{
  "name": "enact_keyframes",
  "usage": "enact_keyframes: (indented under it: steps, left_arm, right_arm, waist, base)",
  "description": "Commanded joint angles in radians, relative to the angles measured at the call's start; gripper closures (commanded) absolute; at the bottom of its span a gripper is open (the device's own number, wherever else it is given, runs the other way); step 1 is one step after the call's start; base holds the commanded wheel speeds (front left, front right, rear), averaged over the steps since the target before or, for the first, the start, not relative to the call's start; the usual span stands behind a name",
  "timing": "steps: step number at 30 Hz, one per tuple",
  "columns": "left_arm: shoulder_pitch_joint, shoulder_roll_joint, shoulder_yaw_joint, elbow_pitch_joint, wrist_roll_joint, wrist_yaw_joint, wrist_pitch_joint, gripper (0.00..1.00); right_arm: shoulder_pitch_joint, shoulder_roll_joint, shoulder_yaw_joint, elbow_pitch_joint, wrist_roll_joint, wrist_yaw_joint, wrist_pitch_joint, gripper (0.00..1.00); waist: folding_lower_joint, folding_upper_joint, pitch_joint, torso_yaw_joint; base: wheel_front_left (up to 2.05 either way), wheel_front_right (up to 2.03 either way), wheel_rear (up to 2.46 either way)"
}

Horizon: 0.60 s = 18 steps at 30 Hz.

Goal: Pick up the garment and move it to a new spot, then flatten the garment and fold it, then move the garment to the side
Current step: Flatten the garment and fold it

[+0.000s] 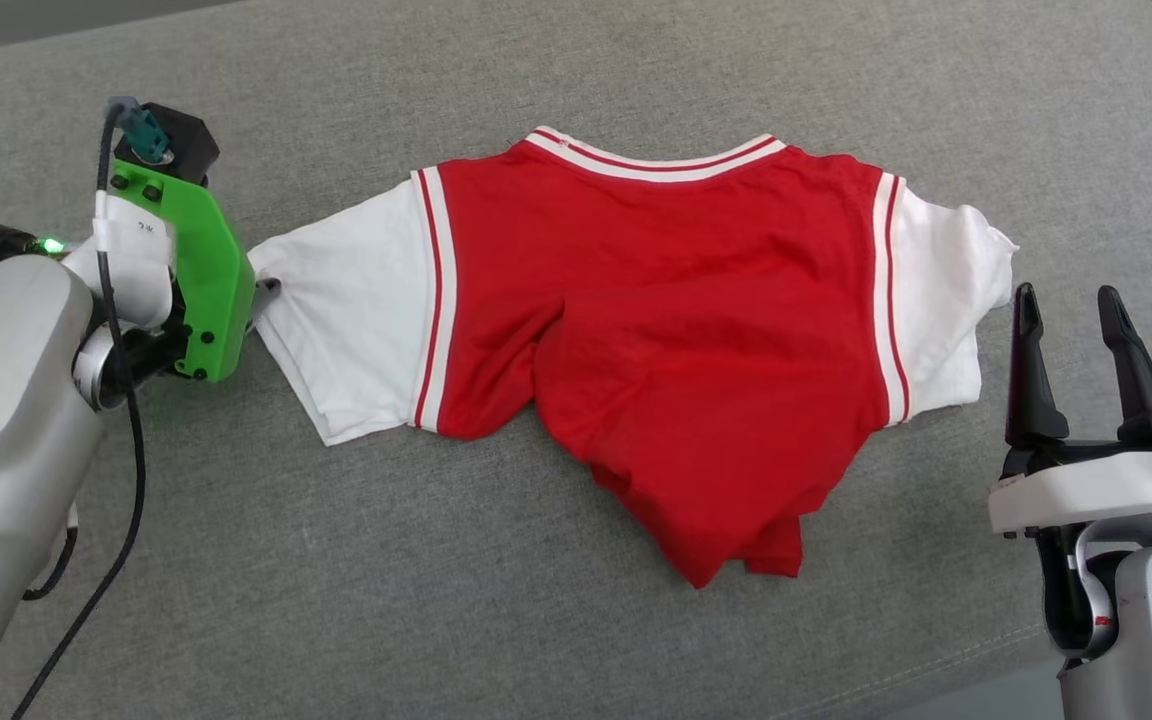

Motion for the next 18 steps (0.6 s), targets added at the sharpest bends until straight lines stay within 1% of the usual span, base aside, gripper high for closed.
enact_keyframes:
  steps: [1, 4, 5, 6, 7, 10, 12, 18]
  left_arm:
    - [-0.012, 0.009, -0.011, 0.023, 0.015, -0.002, -0.009, 0.0]
    - [-0.007, 0.006, -0.034, 0.057, 0.019, -0.002, -0.02, 0.0]
    - [0.001, 0.002, -0.048, 0.066, 0.006, -0.002, -0.009, 0.44]
    - [0.007, 0.0, -0.056, 0.07, -0.006, -0.002, -0.001, 0.95]
    - [0.011, 0.0, -0.066, 0.072, -0.017, -0.002, 0.003, 1.0]
    - [0.02, -0.001, -0.081, 0.077, -0.044, -0.002, -0.005, 1.0]
    - [0.026, -0.001, -0.08, 0.083, -0.054, -0.002, -0.031, 1.0]
    - [0.067, -0.005, -0.045, 0.106, -0.098, -0.002, -0.14, 1.0]
  right_arm:
    - [-0.02, -0.001, 0.0, -0.002, 0.008, -0.001, -0.009, 0.0]
    - [-0.021, -0.001, 0.001, -0.008, 0.01, -0.001, -0.009, 0.0]
    - [-0.021, -0.001, 0.001, -0.01, 0.01, -0.001, -0.009, 0.0]
    - [-0.022, -0.001, 0.0, -0.011, 0.009, -0.001, -0.009, 0.0]
    - [-0.022, -0.001, 0.0, -0.011, 0.008, -0.001, -0.009, 0.0]
    - [-0.022, -0.001, -0.007, -0.011, 0.001, -0.001, -0.009, 0.0]
    - [-0.021, -0.001, -0.013, -0.01, -0.008, -0.001, -0.009, 0.0]
    - [-0.01, -0.001, -0.03, 0.002, -0.045, -0.001, -0.009, 0.0]
  waist:
    - [-0.0001, 0.0113, 0.015, -0.013]
    - [-0.0001, 0.0113, 0.019, -0.015]
    - [-0.0001, 0.0113, 0.02, -0.015]
    - [-0.0001, 0.0113, 0.019, -0.015]
    - [-0.0001, 0.0113, 0.018, -0.014]
    - [-0.0001, 0.0113, 0.009, -0.006]
    - [-0.0001, 0.0113, -0.003, 0.001]
    - [-0.0001, 0.0113, -0.068, 0.033]
  base:
    - [0.0, 0.0, 0.0]
    - [0.0, 0.0, 0.0]
    - [0.0, 0.0, 0.0]
    - [0.0, 0.0, 0.0]
    - [0.0, 0.0, 0.0]
    - [0.0, 0.0, 0.0]
    - [0.0, 0.0, 0.0]
    - [0.0, 0.0, 0.0]
